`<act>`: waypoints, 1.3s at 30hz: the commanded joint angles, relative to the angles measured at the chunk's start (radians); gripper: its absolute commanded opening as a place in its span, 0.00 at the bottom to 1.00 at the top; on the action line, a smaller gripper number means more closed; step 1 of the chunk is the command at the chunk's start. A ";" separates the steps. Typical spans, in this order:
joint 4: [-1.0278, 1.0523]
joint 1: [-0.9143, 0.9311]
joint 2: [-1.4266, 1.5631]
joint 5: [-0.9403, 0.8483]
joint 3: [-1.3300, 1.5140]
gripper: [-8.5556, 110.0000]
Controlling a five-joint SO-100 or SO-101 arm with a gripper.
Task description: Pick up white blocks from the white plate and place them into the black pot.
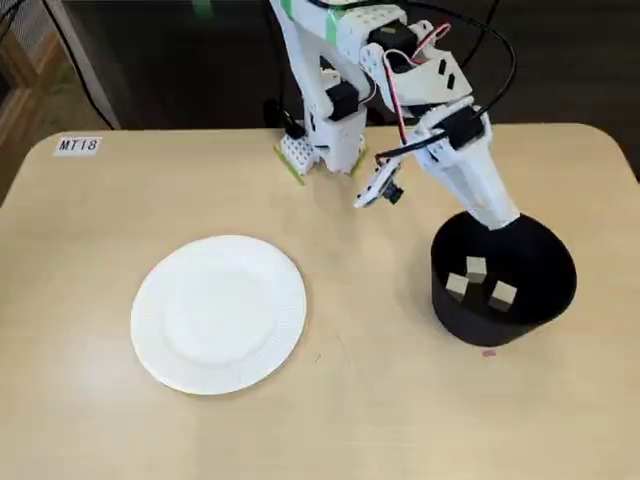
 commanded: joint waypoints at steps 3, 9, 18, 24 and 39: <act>0.026 0.055 -0.135 -0.067 -0.256 0.40; 0.439 0.206 -0.307 -0.130 -0.877 0.05; 0.684 0.600 0.100 -0.106 -0.589 0.05; 0.571 0.589 0.663 -0.124 0.049 0.05; 0.560 0.612 0.948 -0.172 0.649 0.05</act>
